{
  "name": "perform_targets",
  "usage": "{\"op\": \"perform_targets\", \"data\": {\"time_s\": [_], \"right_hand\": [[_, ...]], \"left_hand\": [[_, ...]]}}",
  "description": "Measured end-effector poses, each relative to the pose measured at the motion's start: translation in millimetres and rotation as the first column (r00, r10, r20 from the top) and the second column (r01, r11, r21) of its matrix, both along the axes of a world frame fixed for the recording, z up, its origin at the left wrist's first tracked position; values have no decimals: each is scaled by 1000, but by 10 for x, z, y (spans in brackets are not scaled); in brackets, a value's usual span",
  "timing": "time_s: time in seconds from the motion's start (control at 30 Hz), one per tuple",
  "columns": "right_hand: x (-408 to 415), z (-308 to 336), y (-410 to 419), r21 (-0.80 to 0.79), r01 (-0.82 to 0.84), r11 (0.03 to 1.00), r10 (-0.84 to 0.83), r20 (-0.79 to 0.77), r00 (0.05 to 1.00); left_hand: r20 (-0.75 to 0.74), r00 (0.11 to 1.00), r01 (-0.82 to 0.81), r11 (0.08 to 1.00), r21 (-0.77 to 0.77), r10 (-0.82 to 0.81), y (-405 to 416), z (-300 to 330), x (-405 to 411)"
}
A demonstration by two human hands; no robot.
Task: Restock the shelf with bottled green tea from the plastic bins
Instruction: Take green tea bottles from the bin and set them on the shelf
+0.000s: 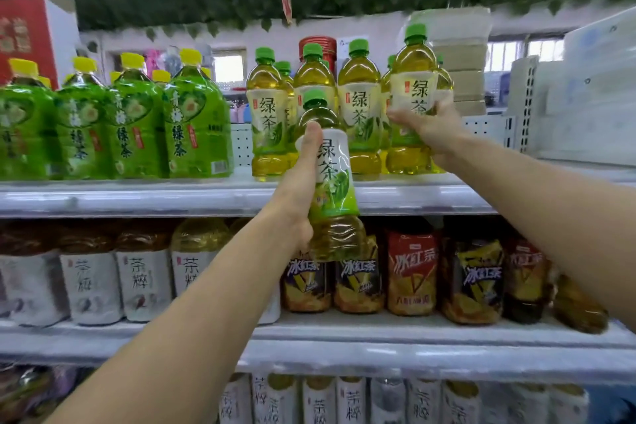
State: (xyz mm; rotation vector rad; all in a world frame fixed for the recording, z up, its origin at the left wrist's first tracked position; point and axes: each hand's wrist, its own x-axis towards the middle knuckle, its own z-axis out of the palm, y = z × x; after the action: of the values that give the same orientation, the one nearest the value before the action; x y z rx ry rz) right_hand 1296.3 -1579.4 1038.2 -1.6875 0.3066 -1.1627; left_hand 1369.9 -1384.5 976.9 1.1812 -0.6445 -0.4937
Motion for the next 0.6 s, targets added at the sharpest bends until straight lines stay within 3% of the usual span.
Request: {"op": "perform_targets", "data": {"time_s": [0.43,0.5,0.57,0.6], "right_hand": [[226,-88,-255,-36,95,995,-98,-111,989],[196,-119,-218,-120,231,965,-246,-131,960],[95,-175,-35,-256,396,882,-409,3,912],[23,-208,117,-315,418,852,-405,110,908]], "left_hand": [[-11,1000,-4,999,-35,4,-25,-85,86],[-10,1000,8,999,-46,-9,0,-61,71],[0,1000,13,999,-45,-13,12,-25,63],[10,1000,10,999,-43,-10,16,-5,53]]}}
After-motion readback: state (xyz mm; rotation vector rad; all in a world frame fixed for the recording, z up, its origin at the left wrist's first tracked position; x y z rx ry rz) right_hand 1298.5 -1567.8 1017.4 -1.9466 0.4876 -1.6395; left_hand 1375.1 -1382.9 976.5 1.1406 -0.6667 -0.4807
